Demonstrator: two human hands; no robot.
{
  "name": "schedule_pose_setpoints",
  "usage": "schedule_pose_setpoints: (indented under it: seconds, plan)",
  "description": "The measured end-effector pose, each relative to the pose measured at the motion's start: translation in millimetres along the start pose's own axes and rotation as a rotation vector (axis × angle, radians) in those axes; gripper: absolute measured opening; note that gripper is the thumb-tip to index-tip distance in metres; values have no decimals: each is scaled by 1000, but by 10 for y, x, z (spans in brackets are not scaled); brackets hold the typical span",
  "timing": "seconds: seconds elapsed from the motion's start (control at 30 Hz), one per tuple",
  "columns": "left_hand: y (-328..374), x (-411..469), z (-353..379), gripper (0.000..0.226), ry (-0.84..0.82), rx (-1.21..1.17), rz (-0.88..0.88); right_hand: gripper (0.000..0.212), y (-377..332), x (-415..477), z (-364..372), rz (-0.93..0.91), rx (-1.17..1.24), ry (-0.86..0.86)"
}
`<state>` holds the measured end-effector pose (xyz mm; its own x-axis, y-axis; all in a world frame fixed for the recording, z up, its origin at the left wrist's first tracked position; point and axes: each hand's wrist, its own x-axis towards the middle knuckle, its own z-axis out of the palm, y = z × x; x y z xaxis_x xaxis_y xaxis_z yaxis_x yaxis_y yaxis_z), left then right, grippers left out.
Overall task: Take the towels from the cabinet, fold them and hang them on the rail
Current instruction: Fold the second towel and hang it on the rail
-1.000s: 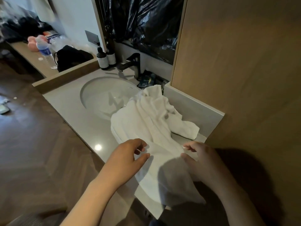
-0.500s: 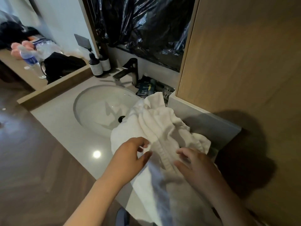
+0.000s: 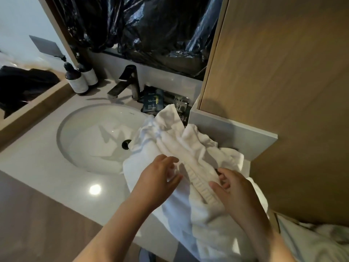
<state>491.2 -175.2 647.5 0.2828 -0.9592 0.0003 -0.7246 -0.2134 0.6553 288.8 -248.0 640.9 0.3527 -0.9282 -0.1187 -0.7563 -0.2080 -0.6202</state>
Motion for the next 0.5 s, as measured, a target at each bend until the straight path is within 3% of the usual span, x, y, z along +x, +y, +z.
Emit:
schedule_pose_setpoints:
  seconds: [0.23, 0.5]
  plan:
    - [-34, 52, 67, 38, -41, 66, -31, 34, -48, -68, 23, -46, 13, 56]
    - [-60, 54, 118, 27, -16, 48, -93, 24, -56, -180, 80, 10, 75, -97]
